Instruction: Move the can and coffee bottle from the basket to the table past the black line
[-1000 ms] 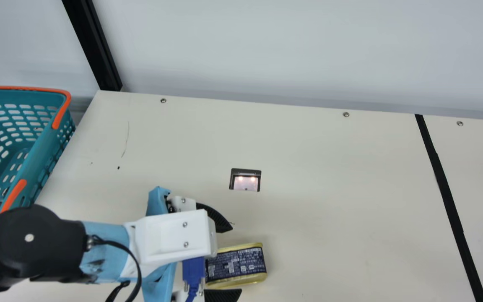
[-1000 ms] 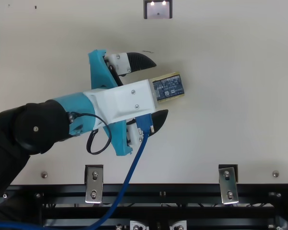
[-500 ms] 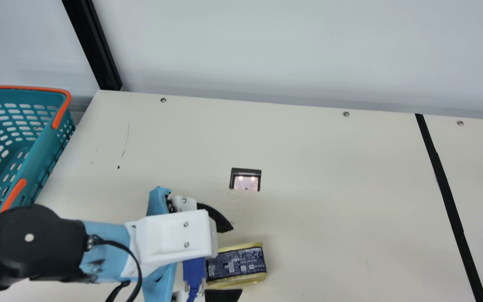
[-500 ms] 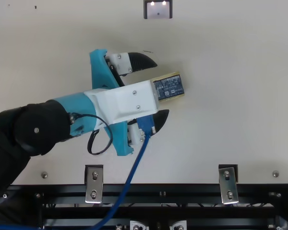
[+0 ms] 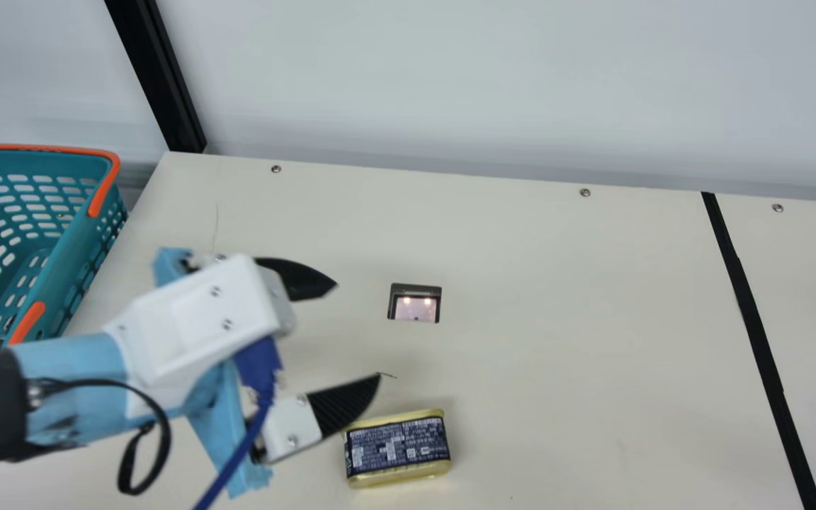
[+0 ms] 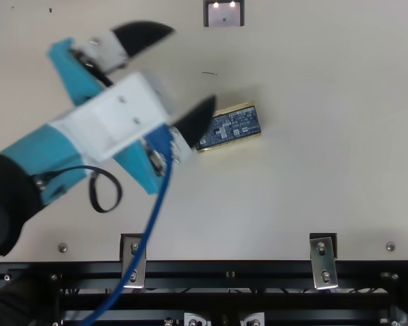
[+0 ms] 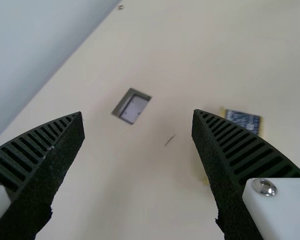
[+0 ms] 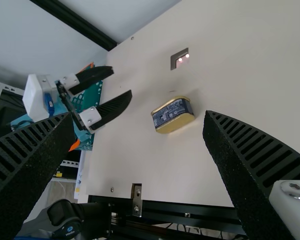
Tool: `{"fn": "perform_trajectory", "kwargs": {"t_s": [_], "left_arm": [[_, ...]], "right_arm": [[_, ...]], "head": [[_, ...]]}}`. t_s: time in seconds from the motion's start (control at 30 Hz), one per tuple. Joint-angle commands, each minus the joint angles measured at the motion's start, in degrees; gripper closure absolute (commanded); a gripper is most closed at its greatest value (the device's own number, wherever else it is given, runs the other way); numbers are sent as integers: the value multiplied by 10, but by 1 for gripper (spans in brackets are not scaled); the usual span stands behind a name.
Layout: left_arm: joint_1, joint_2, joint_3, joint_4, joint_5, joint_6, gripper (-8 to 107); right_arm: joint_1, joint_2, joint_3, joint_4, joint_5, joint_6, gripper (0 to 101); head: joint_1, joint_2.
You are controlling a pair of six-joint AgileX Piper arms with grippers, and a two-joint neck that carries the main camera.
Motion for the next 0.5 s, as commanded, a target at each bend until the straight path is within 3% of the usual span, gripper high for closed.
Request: {"fn": "perform_trajectory", "kwargs": {"t_s": [0.0,0.47], "left_arm": [[22,-22,10,33,-24,-24,9],[132,-132,111,196,-121,-164,9]], "right_arm": [[2,12,-4,2,-11,-15,0],[60,156,-15,-45,-104,-163,0]], "head": [[-4,-3],[-4,-3]]}}
